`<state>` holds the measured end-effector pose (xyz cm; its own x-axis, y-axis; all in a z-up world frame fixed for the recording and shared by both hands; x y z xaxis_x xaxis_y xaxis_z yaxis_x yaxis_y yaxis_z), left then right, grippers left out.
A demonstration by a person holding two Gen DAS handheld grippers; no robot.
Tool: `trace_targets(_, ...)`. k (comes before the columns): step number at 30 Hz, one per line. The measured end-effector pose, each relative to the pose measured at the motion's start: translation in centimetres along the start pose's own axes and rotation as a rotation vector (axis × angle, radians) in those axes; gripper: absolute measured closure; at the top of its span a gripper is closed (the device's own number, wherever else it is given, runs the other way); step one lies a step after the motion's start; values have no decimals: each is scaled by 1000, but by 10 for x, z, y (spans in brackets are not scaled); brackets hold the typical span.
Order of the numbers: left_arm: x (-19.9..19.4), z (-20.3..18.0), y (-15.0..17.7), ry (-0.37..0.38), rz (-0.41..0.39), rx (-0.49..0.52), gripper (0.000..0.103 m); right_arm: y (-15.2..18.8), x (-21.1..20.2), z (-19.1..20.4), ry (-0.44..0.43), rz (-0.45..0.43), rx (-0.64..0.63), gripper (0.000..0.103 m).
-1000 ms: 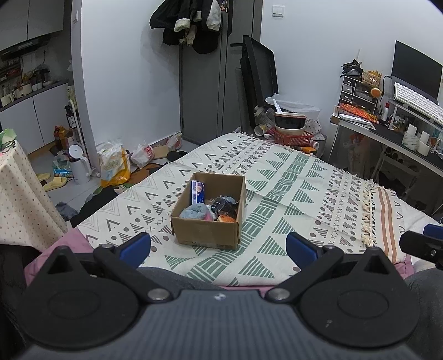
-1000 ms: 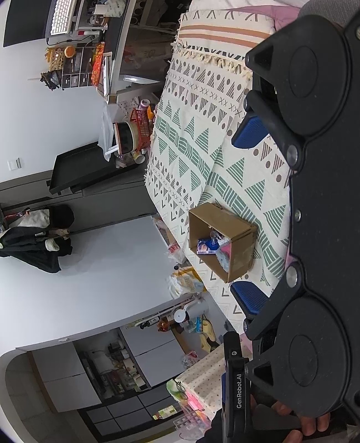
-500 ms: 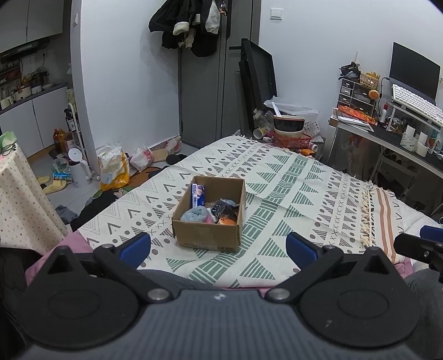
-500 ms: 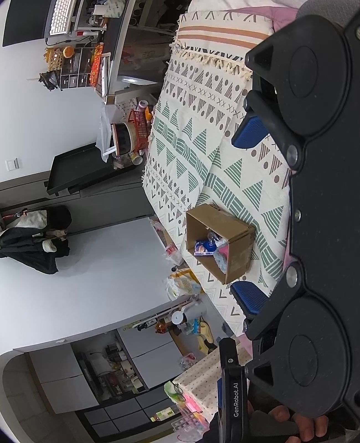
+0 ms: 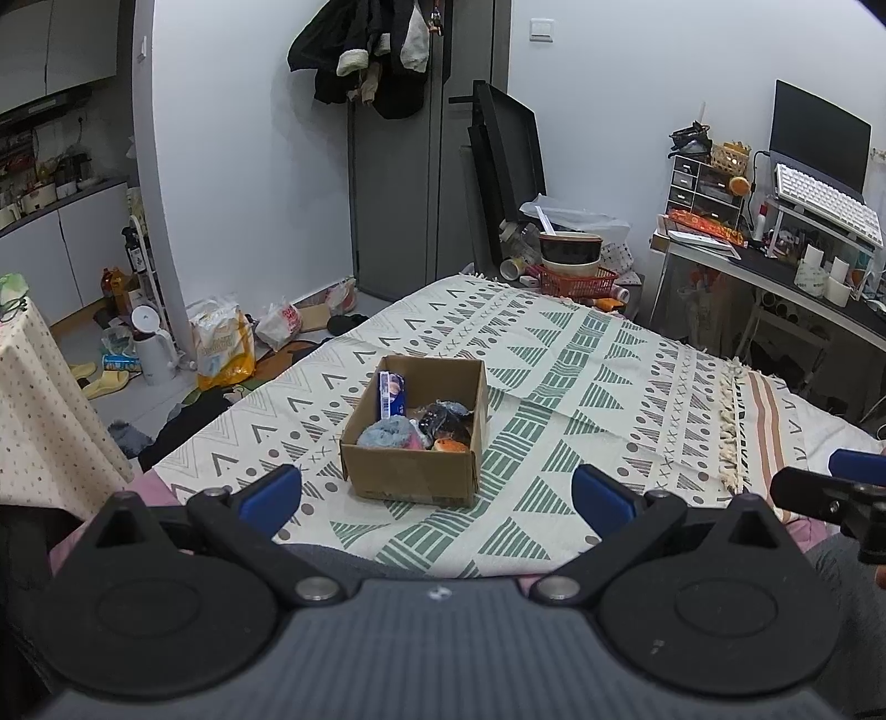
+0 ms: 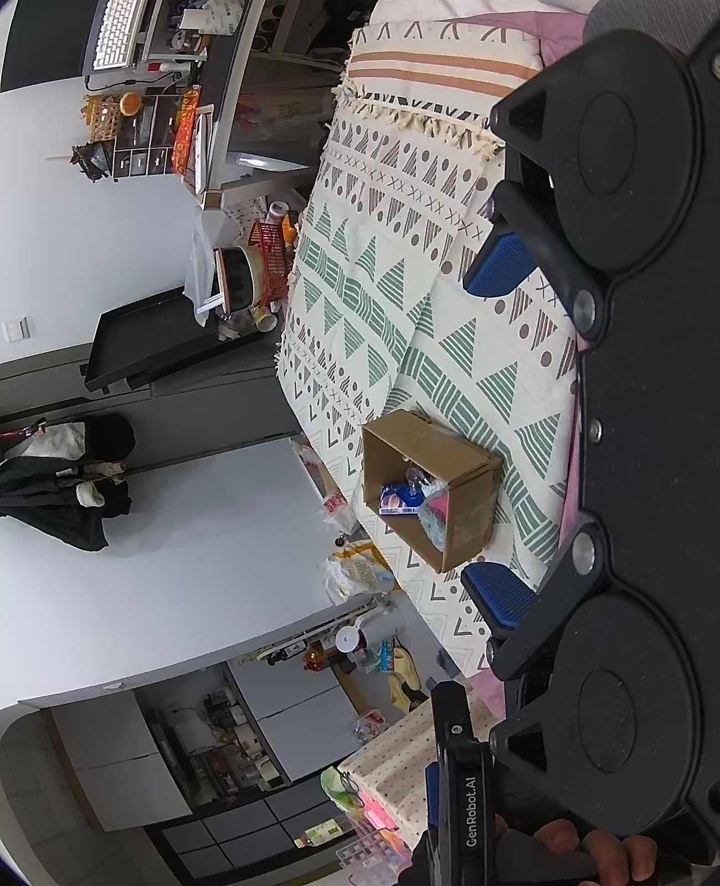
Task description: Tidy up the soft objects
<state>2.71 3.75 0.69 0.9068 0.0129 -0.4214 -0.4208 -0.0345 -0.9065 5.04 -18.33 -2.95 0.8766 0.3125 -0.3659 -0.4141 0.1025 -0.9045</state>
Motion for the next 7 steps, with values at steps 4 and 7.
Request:
trace_targets(4, 5, -1, 5, 19, -1, 9, 0, 1, 2, -2, 6, -13, 28, 0)
trace_targets(7, 12, 2, 10, 24, 15, 1, 0, 3, 5, -4, 17, -11, 36, 0)
Point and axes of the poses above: each gripper's, at about its wrist camera, not at the fingertips, and x roughly the way its jaws point, z to its left, y to its underside, the point moved 4 cm from there along x, roughly the way its jaws point, and after that the axes turned 12 degrees about -z, right-handed, at the moved point
